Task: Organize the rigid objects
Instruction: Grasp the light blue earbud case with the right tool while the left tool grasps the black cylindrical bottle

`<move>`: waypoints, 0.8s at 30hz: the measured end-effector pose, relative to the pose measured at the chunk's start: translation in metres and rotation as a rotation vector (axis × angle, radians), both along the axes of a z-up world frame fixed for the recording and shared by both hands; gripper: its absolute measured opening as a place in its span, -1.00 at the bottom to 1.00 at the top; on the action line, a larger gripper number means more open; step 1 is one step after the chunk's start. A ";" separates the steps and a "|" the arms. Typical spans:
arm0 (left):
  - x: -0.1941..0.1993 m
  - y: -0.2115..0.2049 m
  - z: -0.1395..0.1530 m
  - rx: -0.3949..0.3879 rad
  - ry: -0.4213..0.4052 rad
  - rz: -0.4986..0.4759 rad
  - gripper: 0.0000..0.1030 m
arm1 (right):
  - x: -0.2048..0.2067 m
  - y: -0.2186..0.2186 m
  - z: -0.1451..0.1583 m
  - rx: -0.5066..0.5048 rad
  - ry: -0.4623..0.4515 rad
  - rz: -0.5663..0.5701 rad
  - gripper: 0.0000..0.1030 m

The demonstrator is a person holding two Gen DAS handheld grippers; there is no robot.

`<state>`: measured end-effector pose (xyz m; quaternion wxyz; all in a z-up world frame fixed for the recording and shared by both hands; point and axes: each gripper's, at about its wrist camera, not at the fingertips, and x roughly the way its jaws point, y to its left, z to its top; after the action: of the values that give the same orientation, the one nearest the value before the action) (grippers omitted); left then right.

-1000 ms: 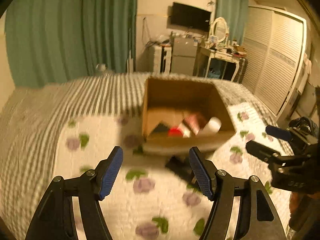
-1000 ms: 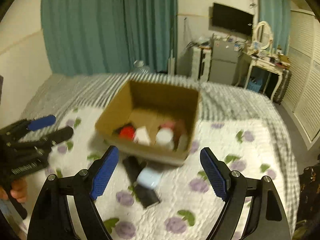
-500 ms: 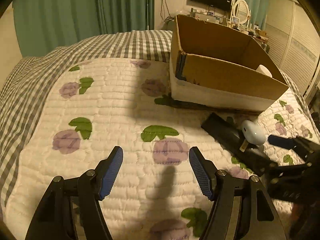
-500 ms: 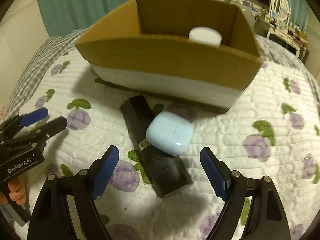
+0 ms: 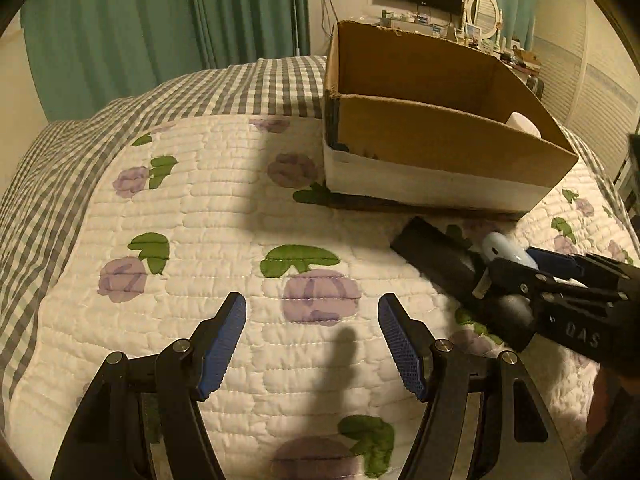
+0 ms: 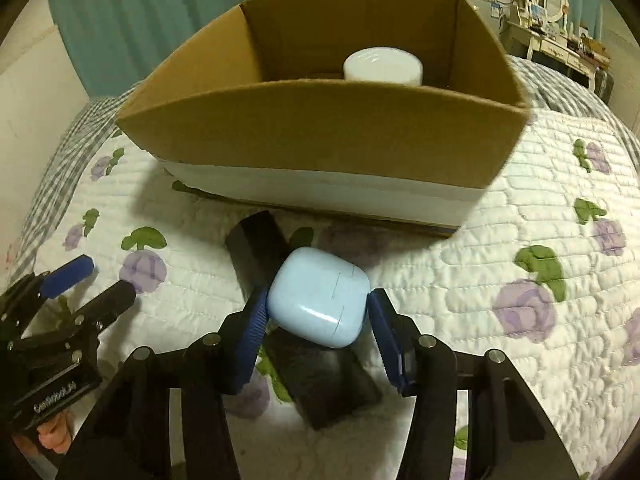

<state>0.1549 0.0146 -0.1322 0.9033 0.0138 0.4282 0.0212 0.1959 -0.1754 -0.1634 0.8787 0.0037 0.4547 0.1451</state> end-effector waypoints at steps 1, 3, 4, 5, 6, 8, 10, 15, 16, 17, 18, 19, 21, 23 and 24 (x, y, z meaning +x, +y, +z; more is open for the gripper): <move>0.001 -0.004 0.002 -0.005 0.002 0.003 0.38 | -0.003 -0.002 0.003 -0.005 -0.008 0.002 -0.01; 0.003 -0.012 0.004 -0.018 0.006 0.001 0.38 | -0.009 -0.011 0.009 -0.005 -0.018 0.001 -0.01; 0.003 -0.018 0.005 -0.030 0.008 -0.006 0.38 | -0.012 -0.019 0.013 -0.016 -0.031 -0.009 -0.01; 0.003 -0.026 0.007 -0.042 0.012 -0.016 0.38 | -0.013 -0.023 0.015 -0.023 -0.037 -0.018 -0.01; 0.004 -0.032 0.008 -0.047 0.014 -0.025 0.38 | -0.013 -0.030 0.017 -0.027 -0.041 -0.027 -0.01; 0.007 -0.047 0.008 -0.056 0.030 -0.040 0.38 | -0.016 -0.044 0.021 -0.045 -0.056 -0.048 -0.01; 0.014 -0.060 0.008 -0.073 0.048 -0.035 0.38 | -0.017 -0.058 0.024 -0.064 -0.070 -0.074 -0.01; 0.033 -0.086 -0.006 -0.130 0.092 -0.021 0.38 | -0.014 -0.080 0.026 0.014 -0.061 -0.118 -0.01; 0.037 -0.091 -0.012 -0.155 0.110 -0.021 0.38 | -0.014 -0.083 0.026 0.033 -0.061 -0.120 -0.01; 0.040 -0.095 -0.017 -0.162 0.127 -0.021 0.38 | -0.013 -0.082 0.025 0.036 -0.063 -0.120 -0.01; 0.044 -0.099 -0.023 -0.150 0.152 -0.014 0.39 | -0.012 -0.084 0.024 0.037 -0.062 -0.119 -0.02; 0.048 -0.102 -0.032 -0.153 0.171 -0.001 0.39 | -0.011 -0.085 0.023 0.042 -0.058 -0.116 -0.02; 0.052 -0.105 -0.042 -0.176 0.177 0.021 0.39 | -0.012 -0.084 0.020 0.049 -0.054 -0.111 -0.02; 0.054 -0.112 -0.047 -0.129 0.150 0.034 0.36 | -0.011 -0.084 0.017 0.056 -0.048 -0.108 -0.02; 0.055 -0.116 -0.047 -0.106 0.143 0.030 0.35 | -0.010 -0.085 0.016 0.062 -0.043 -0.108 -0.02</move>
<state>0.2095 -0.1009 -0.1793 0.8695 -0.0391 0.4923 0.0109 0.1854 -0.2607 -0.1477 0.8944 0.0522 0.4300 0.1114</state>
